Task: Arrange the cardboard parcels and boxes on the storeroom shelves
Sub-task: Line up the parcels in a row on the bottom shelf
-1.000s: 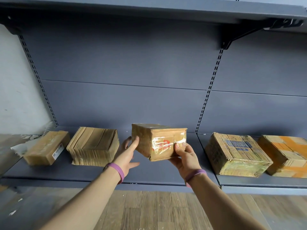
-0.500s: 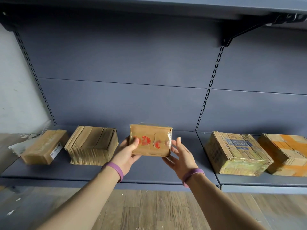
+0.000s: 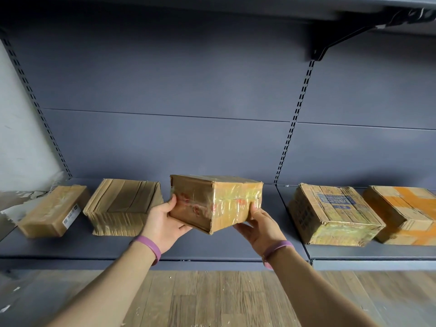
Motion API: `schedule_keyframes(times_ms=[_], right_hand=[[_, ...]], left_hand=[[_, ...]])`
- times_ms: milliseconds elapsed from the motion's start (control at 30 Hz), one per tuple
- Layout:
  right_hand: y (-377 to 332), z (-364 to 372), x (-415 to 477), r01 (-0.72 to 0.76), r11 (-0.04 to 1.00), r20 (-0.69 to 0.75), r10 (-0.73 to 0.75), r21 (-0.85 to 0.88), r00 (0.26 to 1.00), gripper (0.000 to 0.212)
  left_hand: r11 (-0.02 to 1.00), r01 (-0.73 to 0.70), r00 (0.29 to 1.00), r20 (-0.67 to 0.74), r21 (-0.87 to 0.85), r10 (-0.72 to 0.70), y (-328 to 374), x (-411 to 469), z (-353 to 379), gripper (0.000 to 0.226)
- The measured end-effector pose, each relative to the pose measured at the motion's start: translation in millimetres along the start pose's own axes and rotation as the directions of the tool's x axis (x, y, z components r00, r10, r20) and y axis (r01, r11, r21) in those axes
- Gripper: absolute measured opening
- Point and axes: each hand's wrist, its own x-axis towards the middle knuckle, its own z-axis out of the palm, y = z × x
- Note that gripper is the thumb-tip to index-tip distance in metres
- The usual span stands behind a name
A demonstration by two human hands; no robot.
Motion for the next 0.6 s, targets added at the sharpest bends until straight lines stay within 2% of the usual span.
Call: schedule_keyframes(times_ms=[200,300,433,533,600], right_hand=[[-3,2,1,0.128,0.99,-0.095,-0.122,0.056,0.988,0.029],[-5,8,-1,0.192,0.979,-0.132,-0.182,0.07,0.974,0.027],[-4,13,-2,0.241,0.964,-0.203,-0.216,0.109,0.955,0.019],[-4,16,-4,0.225,0.966,-0.17,-0.203,0.123,0.964,0.017],[-3,15,-5,0.19,0.976,-0.113,-0.179,0.102,0.977,0.018]], left_hand=[[0.999,-0.048,0.996,-0.08,0.015,0.049,-5,8,9,0.028],[0.999,-0.041,0.995,-0.096,-0.012,0.04,-8,16,11,0.05],[0.999,-0.013,1.0,0.006,0.049,0.012,-11,13,17,0.068],[0.995,-0.064,0.997,0.034,0.071,0.062,-16,15,20,0.057],[0.992,-0.099,0.995,-0.018,0.072,0.101,-18,17,17,0.049]])
